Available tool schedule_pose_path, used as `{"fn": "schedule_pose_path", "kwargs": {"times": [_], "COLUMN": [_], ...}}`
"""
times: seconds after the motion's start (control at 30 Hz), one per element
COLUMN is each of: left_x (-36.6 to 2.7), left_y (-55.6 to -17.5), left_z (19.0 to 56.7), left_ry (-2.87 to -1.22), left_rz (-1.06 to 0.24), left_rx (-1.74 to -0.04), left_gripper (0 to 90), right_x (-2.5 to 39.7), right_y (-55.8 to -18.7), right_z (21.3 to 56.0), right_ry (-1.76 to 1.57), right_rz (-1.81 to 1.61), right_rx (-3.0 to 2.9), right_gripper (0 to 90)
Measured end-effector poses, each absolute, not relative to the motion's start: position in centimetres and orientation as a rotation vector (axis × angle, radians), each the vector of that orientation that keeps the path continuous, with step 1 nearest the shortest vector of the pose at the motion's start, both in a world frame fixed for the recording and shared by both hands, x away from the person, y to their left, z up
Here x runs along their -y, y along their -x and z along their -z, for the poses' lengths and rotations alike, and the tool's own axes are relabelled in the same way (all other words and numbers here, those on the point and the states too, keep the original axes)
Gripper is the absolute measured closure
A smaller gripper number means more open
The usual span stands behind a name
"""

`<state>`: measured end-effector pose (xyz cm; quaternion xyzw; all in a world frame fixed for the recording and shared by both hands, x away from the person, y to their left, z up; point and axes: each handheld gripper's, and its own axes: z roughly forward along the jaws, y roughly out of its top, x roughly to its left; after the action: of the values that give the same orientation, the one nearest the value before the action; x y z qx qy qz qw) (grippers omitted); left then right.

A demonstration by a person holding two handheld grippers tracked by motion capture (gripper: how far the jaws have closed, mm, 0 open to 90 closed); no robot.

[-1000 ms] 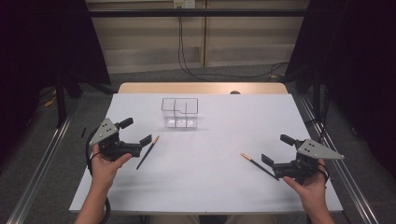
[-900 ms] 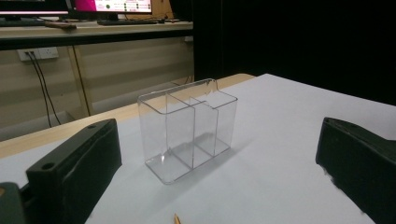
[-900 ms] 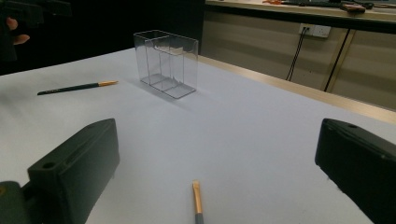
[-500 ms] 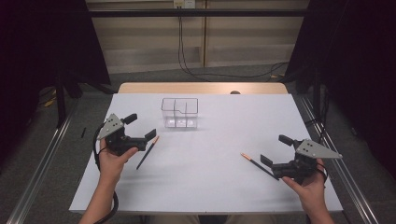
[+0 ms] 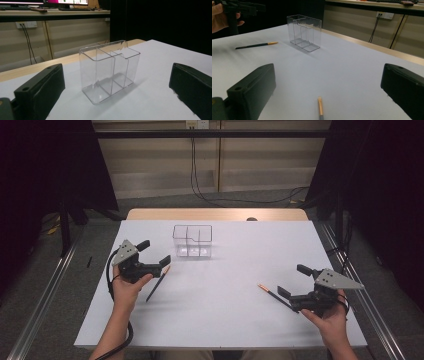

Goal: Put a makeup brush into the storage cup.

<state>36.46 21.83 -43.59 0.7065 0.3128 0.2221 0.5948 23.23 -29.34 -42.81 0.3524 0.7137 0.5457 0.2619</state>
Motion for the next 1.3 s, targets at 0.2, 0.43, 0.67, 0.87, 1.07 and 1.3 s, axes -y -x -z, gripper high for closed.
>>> {"fn": "schedule_pose_path", "kwargs": {"times": [0.2,0.43,0.67,0.87,1.07,1.3], "left_x": [-21.5,-21.6,-21.6,-21.6,-21.4,-21.1], "left_y": [-36.9,-37.2,-37.6,-37.9,-38.2,-38.8], "left_z": [44.0,44.1,43.9,43.7,43.3,43.2], "left_ry": [-1.669,-1.693,-1.735,-1.810,-1.895,-1.994], "left_rz": [-0.504,-0.492,-0.454,-0.459,-0.442,-0.400], "left_rx": [-0.739,-0.761,-0.806,-0.861,-0.914,-0.977], "left_gripper": [0.1,0.6,0.5,0.6,0.6,0.6], "right_x": [29.3,29.3,29.4,29.4,29.5,29.5], "right_y": [-23.3,-23.3,-23.3,-23.3,-23.3,-23.2], "right_z": [42.8,42.8,42.8,42.8,42.8,42.7], "right_ry": [-0.953,-0.954,-0.952,-0.950,-0.950,-0.950], "right_rz": [-1.480,-1.479,-1.480,-1.478,-1.473,-1.476], "right_rx": [-1.932,-1.936,-1.936,-1.940,-1.939,-1.936], "right_gripper": [0.0,0.0,0.0,0.0,0.0,0.0]}}
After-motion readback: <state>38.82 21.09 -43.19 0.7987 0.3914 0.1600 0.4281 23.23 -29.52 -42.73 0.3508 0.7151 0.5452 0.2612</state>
